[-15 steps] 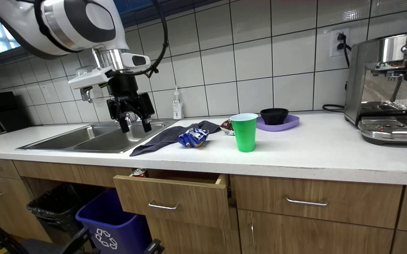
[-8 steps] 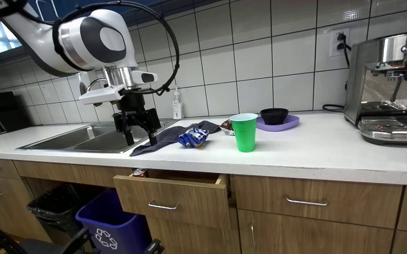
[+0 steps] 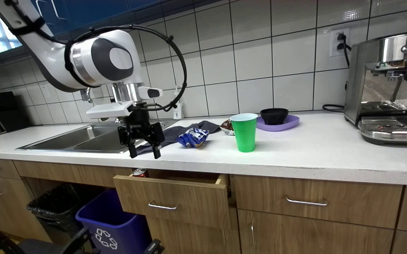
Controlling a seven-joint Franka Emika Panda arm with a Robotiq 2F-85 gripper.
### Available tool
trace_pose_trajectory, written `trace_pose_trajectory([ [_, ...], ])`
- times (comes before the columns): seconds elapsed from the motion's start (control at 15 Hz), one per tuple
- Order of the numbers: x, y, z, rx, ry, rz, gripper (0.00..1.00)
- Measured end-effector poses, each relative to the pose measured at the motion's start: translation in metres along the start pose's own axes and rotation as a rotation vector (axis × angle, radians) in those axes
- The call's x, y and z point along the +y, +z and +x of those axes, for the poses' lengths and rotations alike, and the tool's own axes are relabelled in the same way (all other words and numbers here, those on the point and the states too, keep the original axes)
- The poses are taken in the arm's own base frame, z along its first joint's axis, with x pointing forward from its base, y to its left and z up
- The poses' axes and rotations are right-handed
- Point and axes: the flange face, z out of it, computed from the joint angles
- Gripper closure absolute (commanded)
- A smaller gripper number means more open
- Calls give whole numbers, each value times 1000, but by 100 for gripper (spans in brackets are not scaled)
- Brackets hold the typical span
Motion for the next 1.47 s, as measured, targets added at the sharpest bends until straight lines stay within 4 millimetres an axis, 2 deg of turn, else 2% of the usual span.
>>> trace_pose_trajectory([
  [0.73, 12, 44, 17, 51, 33, 15, 0],
  [1.47, 27, 75, 42, 35, 67, 8, 0],
])
